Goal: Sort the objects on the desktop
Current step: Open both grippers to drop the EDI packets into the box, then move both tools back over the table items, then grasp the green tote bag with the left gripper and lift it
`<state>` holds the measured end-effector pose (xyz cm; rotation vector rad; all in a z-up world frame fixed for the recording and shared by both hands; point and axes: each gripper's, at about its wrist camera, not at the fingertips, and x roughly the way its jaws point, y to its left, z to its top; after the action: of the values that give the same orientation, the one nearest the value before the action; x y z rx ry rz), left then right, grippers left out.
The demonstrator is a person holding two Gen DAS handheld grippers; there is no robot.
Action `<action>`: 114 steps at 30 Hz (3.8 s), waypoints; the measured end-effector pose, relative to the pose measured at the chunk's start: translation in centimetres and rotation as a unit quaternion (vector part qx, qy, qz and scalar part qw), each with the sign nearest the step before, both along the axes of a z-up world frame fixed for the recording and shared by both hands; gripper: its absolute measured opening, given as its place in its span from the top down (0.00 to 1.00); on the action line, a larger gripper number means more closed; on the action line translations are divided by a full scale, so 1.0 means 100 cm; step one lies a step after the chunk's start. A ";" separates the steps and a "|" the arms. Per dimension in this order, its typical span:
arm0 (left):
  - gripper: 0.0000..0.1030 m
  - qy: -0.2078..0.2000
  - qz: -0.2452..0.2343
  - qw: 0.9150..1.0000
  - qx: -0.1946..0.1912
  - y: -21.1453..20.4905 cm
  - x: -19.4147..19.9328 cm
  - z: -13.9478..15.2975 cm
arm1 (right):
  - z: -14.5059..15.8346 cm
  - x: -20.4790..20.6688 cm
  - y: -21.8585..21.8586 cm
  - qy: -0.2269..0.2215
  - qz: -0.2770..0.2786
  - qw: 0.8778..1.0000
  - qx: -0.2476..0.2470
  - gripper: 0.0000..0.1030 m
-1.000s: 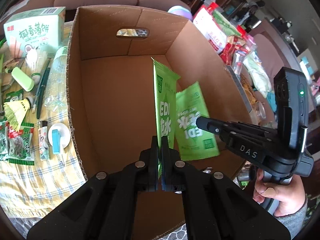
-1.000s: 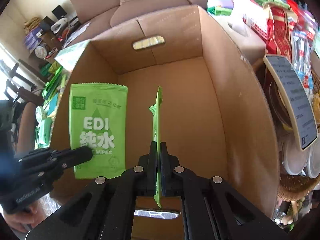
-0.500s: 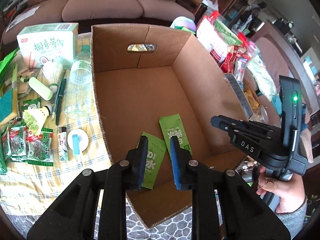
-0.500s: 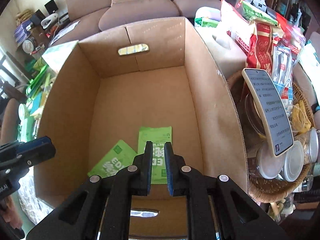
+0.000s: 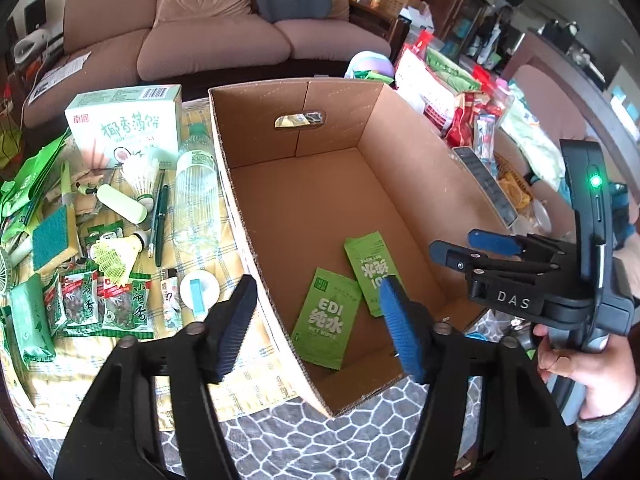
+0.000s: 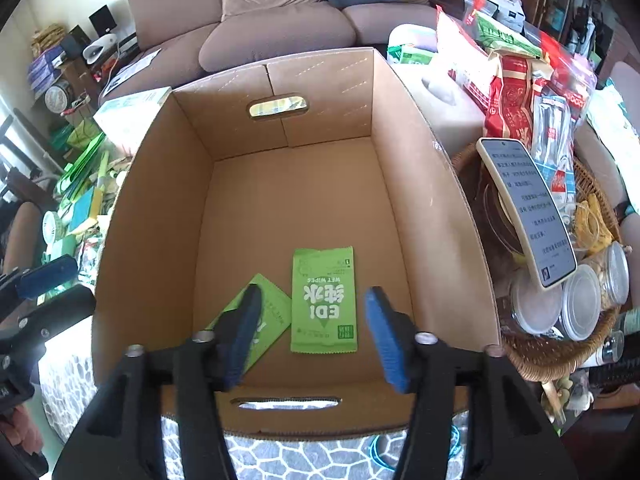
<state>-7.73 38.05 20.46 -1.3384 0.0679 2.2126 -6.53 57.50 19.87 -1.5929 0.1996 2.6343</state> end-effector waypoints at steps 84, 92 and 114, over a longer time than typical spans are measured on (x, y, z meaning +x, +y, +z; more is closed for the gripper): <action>0.00 0.028 0.192 0.979 -0.068 -0.489 -0.052 -0.113 | -0.045 -0.042 -0.363 0.067 0.150 0.986 -0.028 0.01; 0.00 0.037 0.173 0.983 -0.043 -0.471 -0.055 -0.114 | -0.064 -0.050 -0.382 0.067 0.163 0.983 -0.048 0.01; 0.00 0.061 0.137 0.988 -0.026 -0.401 -0.128 -0.093 | -0.069 -0.108 -0.372 0.090 0.157 0.981 -0.066 0.02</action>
<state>-20.57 -2.03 11.18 -1.3049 -0.0146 2.5380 -17.32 20.30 12.99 -1.5350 0.1418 3.0698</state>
